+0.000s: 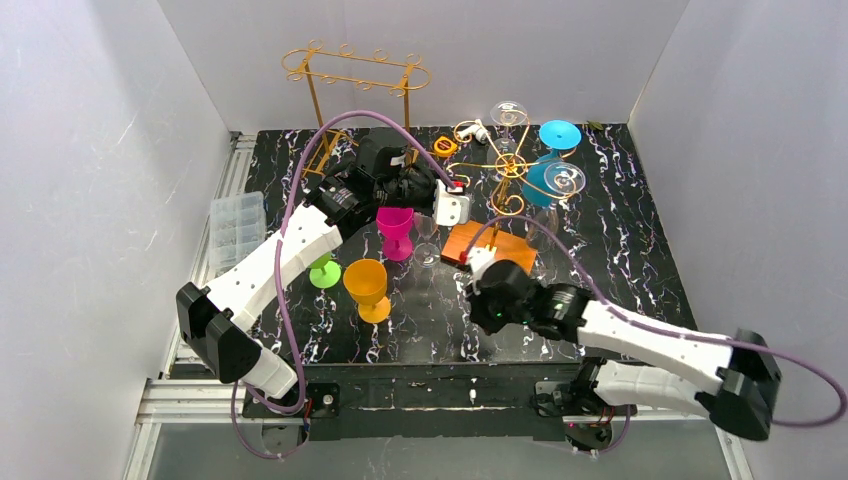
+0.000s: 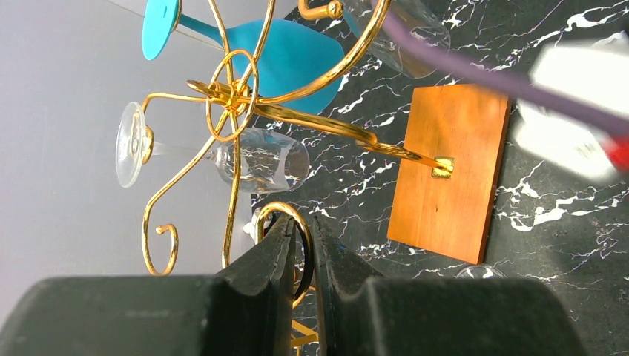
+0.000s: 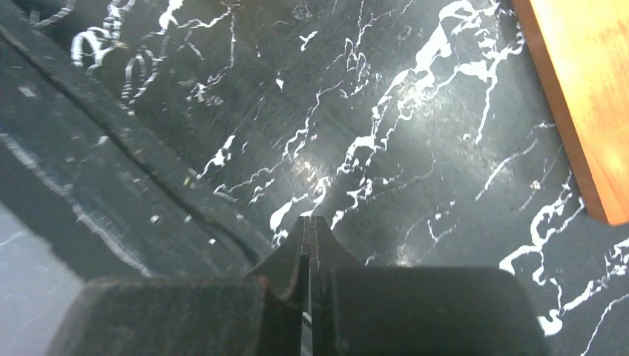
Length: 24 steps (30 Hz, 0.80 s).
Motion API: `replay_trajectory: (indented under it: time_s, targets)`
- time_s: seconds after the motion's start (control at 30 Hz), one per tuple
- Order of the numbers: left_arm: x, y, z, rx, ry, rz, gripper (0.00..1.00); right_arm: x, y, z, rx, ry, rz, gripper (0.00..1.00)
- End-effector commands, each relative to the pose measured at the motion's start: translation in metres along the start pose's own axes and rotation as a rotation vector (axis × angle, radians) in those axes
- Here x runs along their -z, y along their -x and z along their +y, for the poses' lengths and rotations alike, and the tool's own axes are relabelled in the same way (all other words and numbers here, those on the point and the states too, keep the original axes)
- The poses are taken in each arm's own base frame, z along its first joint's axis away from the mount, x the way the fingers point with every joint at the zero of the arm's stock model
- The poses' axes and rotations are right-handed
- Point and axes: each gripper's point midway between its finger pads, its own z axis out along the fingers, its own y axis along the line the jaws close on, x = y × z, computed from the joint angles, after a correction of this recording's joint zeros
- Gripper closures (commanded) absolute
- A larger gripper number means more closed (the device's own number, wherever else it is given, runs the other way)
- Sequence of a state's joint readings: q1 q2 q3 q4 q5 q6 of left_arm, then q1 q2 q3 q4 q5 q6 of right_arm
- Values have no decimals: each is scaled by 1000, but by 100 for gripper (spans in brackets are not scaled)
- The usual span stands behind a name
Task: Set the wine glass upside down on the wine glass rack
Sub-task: Adjust the wine rack at the center of the board.
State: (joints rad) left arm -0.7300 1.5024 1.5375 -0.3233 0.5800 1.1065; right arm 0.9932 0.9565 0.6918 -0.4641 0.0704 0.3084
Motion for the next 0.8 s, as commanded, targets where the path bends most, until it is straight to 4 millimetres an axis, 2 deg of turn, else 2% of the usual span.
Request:
replay_trajectory:
  time_s: [0.0, 0.23, 0.3, 0.53, 0.67, 0.77]
  targets:
    - [-4, 7, -33, 61, -119, -20, 92, -28, 26, -10, 87, -182, -105, 99]
    - [2, 13, -38, 63, -126, -33, 92, -66, 17, -38, 145, -340, -135, 99]
    - [2, 14, -38, 66, -129, -38, 92, -73, 22, -48, 130, -407, -186, 99]
    - [5, 16, -41, 65, -137, -46, 92, -99, 14, -75, 92, -565, -240, 99]
    - [4, 16, -43, 62, -143, -50, 92, -103, 11, -86, 52, -625, -329, 99]
    - [3, 16, -42, 56, -144, -52, 92, -110, 2, -98, 68, -701, -304, 99]
